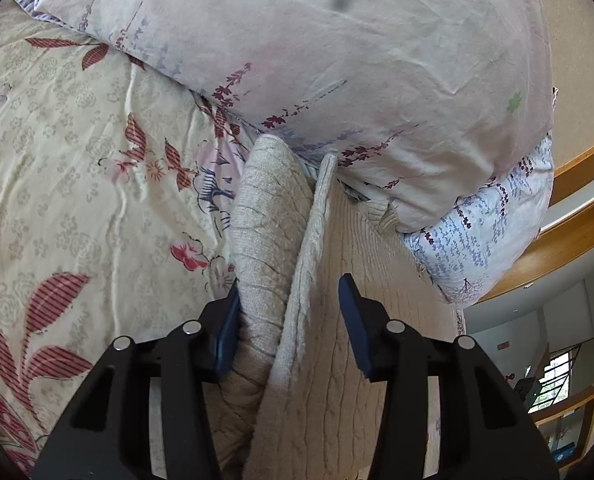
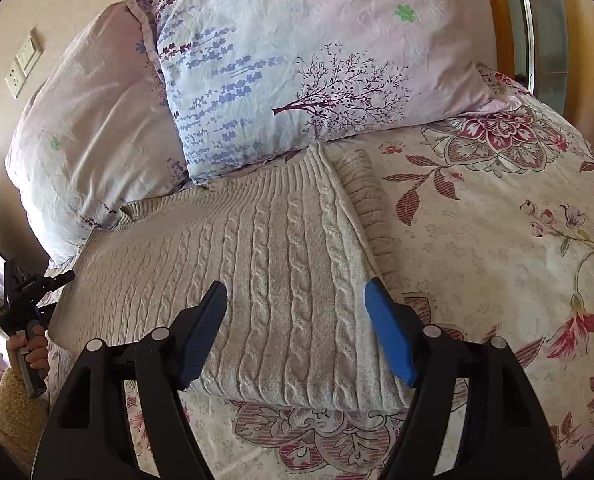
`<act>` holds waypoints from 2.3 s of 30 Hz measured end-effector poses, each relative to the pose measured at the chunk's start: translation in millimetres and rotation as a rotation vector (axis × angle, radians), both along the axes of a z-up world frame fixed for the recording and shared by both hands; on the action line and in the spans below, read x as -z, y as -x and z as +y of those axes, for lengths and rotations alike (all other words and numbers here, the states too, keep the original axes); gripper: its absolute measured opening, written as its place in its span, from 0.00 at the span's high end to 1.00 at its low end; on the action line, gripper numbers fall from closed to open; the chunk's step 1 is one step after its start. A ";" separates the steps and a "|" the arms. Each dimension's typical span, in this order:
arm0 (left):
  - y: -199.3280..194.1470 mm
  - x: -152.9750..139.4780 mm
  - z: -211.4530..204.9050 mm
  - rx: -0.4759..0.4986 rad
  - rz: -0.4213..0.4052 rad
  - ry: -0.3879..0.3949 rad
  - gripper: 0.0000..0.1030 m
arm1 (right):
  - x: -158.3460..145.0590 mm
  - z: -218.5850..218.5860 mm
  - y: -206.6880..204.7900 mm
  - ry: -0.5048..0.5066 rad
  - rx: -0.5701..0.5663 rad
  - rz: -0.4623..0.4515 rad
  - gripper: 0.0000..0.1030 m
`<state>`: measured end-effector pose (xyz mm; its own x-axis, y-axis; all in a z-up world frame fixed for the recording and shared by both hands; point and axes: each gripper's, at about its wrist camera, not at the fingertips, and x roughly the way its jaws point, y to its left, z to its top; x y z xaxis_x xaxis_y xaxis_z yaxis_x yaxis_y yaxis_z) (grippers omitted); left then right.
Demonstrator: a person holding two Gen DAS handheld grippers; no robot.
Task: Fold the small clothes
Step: 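Grasp the side edge of the cream sweater with the left gripper, then lift the sweater edge with the left gripper and fold it over the stack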
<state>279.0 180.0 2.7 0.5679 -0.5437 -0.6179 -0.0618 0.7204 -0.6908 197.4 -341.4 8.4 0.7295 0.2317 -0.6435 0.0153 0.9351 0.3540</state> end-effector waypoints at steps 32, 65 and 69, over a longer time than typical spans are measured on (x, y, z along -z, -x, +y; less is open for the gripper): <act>-33.3 -43.4 -329.4 0.326 -0.038 0.374 0.84 | -1.1 -95.1 45.9 -0.037 0.136 -0.050 0.27; 15.9 -23.9 -226.3 0.382 -0.029 0.045 0.40 | 7.7 -103.1 -28.7 -0.449 -0.002 0.083 0.41; 34.0 -18.2 -232.0 0.429 -0.020 0.000 0.40 | 4.2 -90.5 -28.9 -0.354 -0.024 0.066 0.86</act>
